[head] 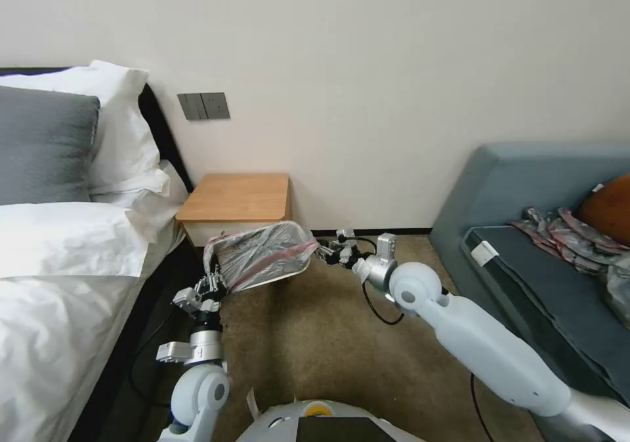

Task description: Pick up the garbage bag from the table and place it over the trash can.

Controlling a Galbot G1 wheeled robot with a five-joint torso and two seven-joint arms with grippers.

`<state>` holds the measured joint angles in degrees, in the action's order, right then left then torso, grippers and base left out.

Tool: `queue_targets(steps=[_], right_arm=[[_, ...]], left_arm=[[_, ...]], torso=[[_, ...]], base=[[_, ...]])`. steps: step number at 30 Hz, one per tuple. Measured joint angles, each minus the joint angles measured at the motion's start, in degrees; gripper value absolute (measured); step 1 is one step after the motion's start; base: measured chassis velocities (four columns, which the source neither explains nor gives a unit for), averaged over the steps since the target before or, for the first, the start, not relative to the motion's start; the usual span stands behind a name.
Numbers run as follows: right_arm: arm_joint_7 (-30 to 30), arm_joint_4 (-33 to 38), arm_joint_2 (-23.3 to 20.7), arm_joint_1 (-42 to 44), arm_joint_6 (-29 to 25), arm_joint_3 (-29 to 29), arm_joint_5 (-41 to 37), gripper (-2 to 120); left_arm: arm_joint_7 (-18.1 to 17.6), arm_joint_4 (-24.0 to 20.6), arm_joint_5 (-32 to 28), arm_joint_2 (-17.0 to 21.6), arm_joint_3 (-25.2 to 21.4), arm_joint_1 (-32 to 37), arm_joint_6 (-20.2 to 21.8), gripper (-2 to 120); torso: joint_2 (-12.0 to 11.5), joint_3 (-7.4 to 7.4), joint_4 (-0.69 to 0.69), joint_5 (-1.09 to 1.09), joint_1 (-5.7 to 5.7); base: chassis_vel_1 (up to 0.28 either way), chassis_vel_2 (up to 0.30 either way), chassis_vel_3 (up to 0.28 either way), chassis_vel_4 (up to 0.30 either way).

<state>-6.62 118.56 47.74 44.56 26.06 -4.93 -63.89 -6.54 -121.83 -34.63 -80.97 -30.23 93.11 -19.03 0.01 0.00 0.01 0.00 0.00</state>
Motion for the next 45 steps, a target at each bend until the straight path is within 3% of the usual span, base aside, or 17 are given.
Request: queue_targets(steps=[6,8,12,14,17,20,22,27,29,34,45], right_arm=[[-5.6,3.5,0.0,4.9,-1.5,2.3,1.2,64],[-9.5,7.2,0.1,10.9,-3.1,5.6,1.8,76],[-11.2,11.1,0.7,16.9,-3.8,9.9,2.5,86],[-13.3,15.8,1.7,23.1,-4.9,14.3,2.4,96],[-14.1,19.5,2.1,26.8,-5.2,17.2,1.0,100],[-12.3,21.2,1.6,28.3,-5.2,18.3,1.6,100],[-5.2,22.7,-0.8,30.3,-6.0,19.2,8.6,100],[2.5,22.8,-5.2,28.8,-6.9,19.6,14.7,100],[5.6,21.6,-9.2,22.1,-6.2,17.0,14.3,100],[12.5,18.3,-13.5,8.4,-1.8,10.4,13.0,100],[16.7,13.8,-16.2,-8.3,0.6,-7.2,13.5,99]], left_arm=[[-0.9,0.4,0.1,0.2,0.1,-0.5,0.4,7],[-1.3,0.4,0.2,0.5,0.0,-0.6,0.4,7],[-1.8,0.5,0.6,0.8,-0.1,-0.7,0.5,7],[-2.2,0.6,1.3,1.0,-0.1,-0.8,0.5,7],[-2.2,0.9,2.6,1.3,0.0,-0.7,0.3,7],[-2.1,1.0,3.7,1.5,0.2,-0.6,0.2,7],[-1.9,1.2,6.0,1.9,0.4,-0.4,-0.1,7],[-1.6,1.1,8.1,2.4,0.7,-0.4,-0.3,7],[-1.3,0.8,9.8,2.8,1.0,-0.4,-0.3,7],[-0.6,0.8,12.4,2.8,1.2,-0.6,-1.0,7],[0.7,0.5,14.9,2.7,0.7,-0.7,-1.5,7]], torso=[[0.0,0.00,0.00,0.00,0.00],[0.0,0.00,-0.02,0.00,0.00],[0.0,0.00,-0.01,-0.01,0.00],[0.0,-0.01,-0.03,0.00,0.00],[0.0,-0.01,-0.02,0.00,0.00],[0.0,-0.01,-0.01,0.00,0.00],[0.0,0.00,0.00,0.00,0.00],[0.0,-0.01,-0.03,0.00,0.00],[0.0,0.00,0.01,0.00,0.00],[0.0,0.00,0.00,0.00,0.00],[0.0,0.00,0.00,0.00,0.00]], base=[[0.000,0.000,0.000,0.000],[0.000,0.000,0.000,0.000],[0.000,0.000,0.000,0.000],[0.000,0.000,0.000,0.000],[0.000,0.000,0.000,0.000],[0.000,0.000,0.000,0.000],[0.000,0.000,0.000,0.000],[0.000,0.000,0.000,0.000],[0.000,0.000,0.000,0.000],[0.000,0.000,0.000,0.000],[0.000,0.000,0.000,0.000]])
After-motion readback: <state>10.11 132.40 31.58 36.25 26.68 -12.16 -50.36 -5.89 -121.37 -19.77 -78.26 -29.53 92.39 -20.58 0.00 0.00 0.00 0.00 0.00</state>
